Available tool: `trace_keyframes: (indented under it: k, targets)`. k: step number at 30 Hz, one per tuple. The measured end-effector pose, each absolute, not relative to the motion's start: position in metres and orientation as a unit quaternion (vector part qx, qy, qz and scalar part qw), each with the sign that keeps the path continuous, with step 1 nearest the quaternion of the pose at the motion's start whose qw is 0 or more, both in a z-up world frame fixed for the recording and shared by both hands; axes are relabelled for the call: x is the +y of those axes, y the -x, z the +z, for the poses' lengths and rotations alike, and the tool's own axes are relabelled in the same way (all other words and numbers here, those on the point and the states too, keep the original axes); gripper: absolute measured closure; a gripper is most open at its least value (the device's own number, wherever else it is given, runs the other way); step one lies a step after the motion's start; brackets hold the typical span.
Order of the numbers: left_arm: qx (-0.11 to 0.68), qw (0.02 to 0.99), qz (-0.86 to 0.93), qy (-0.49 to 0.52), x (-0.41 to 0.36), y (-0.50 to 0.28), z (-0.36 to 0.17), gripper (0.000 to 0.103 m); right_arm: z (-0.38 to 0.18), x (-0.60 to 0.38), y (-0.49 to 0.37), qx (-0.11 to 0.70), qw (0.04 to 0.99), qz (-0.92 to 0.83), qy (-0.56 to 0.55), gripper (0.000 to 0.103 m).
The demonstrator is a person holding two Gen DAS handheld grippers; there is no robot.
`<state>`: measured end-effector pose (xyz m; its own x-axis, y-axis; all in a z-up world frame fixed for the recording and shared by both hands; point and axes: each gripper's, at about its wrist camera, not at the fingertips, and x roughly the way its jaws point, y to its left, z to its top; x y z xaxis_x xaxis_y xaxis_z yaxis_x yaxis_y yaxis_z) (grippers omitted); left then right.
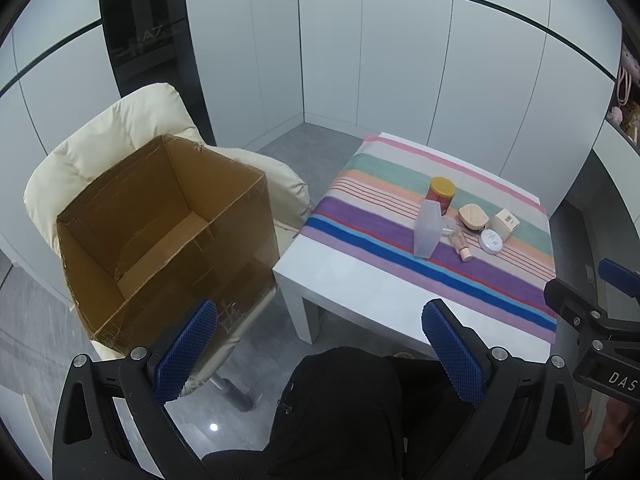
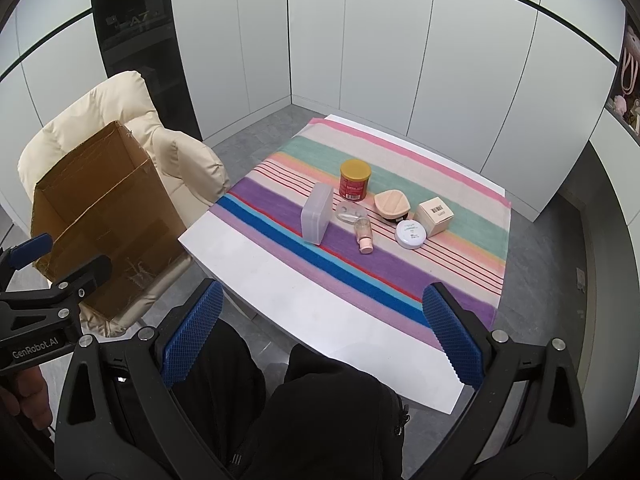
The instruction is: Organize objects
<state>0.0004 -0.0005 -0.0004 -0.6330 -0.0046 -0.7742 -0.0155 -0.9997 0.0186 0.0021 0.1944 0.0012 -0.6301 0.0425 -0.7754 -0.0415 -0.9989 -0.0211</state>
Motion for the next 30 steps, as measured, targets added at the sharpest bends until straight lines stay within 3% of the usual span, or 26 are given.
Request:
trace_keyframes:
  k: [30]
  targets:
    - [0.015,0.006,0.904,0.428,0.0015,-0.0016,-0.0009,0.000,0.0003,0.1933,-0.0031,-0.001,0.025,0.903,0.429,0.002]
